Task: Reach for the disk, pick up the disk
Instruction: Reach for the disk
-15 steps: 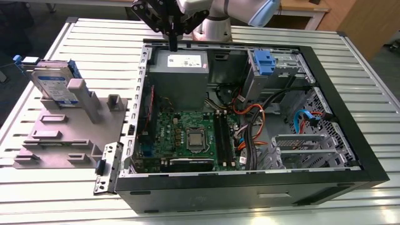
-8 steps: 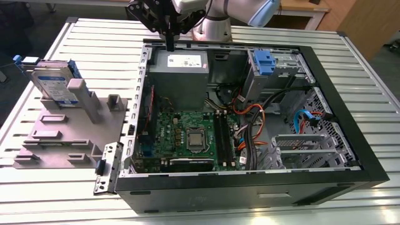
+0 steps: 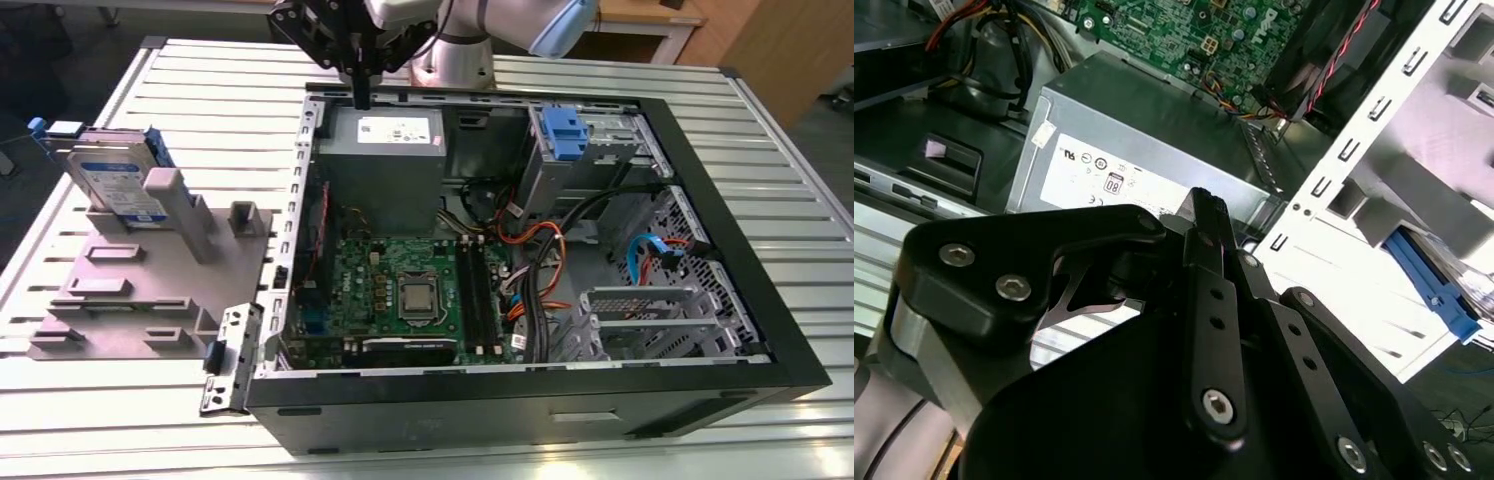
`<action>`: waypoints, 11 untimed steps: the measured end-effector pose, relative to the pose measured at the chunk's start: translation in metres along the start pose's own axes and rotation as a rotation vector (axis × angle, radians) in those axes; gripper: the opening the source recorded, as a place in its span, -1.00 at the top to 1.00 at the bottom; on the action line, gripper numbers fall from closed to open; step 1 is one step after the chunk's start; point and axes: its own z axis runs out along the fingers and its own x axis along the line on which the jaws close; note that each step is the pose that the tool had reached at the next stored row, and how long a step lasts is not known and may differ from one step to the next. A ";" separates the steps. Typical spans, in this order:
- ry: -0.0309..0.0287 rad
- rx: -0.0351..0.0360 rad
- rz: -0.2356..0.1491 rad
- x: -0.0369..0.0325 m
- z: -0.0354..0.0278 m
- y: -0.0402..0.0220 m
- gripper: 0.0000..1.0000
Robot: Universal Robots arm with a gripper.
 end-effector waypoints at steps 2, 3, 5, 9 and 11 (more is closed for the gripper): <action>0.0000 0.0001 0.000 0.0015 -0.0001 -0.0001 0.79; 0.0001 0.0001 0.000 0.0024 -0.0001 -0.0001 0.79; 0.0000 0.0000 0.000 0.0042 -0.0001 -0.0003 0.79; 0.0000 0.0000 0.000 0.0060 -0.0002 -0.0004 0.79; 0.0000 0.0000 0.000 0.0076 -0.0002 -0.0006 0.79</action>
